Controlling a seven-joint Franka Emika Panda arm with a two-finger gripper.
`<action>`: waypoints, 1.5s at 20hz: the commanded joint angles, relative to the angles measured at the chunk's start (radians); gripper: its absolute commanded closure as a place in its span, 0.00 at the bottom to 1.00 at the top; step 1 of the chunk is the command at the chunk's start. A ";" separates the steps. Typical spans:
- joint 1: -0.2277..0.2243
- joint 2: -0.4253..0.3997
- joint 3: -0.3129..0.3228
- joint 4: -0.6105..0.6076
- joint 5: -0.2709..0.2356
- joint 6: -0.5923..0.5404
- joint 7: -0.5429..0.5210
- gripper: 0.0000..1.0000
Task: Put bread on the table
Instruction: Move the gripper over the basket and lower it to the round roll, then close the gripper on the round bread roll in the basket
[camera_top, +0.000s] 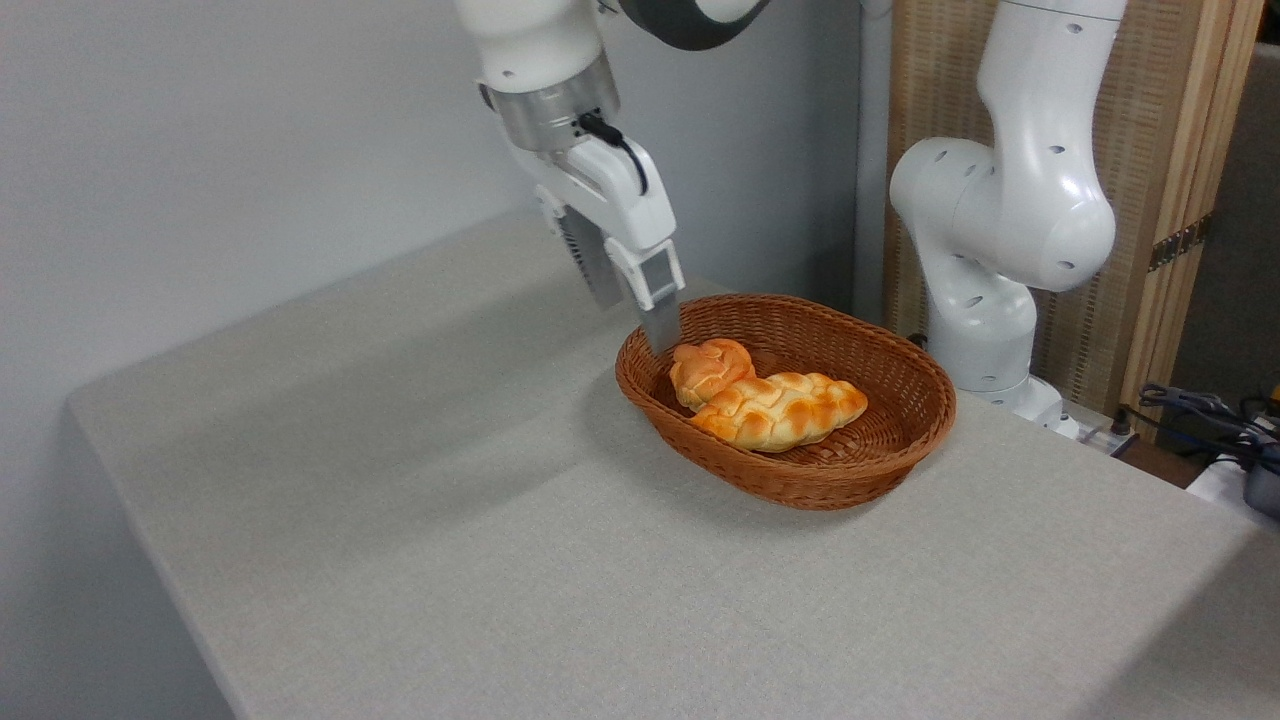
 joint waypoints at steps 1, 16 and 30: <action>-0.051 -0.093 0.006 -0.121 0.028 -0.006 0.075 0.00; -0.192 -0.105 0.008 -0.277 0.106 0.103 0.461 0.00; -0.224 -0.054 0.008 -0.316 0.135 0.146 0.613 0.00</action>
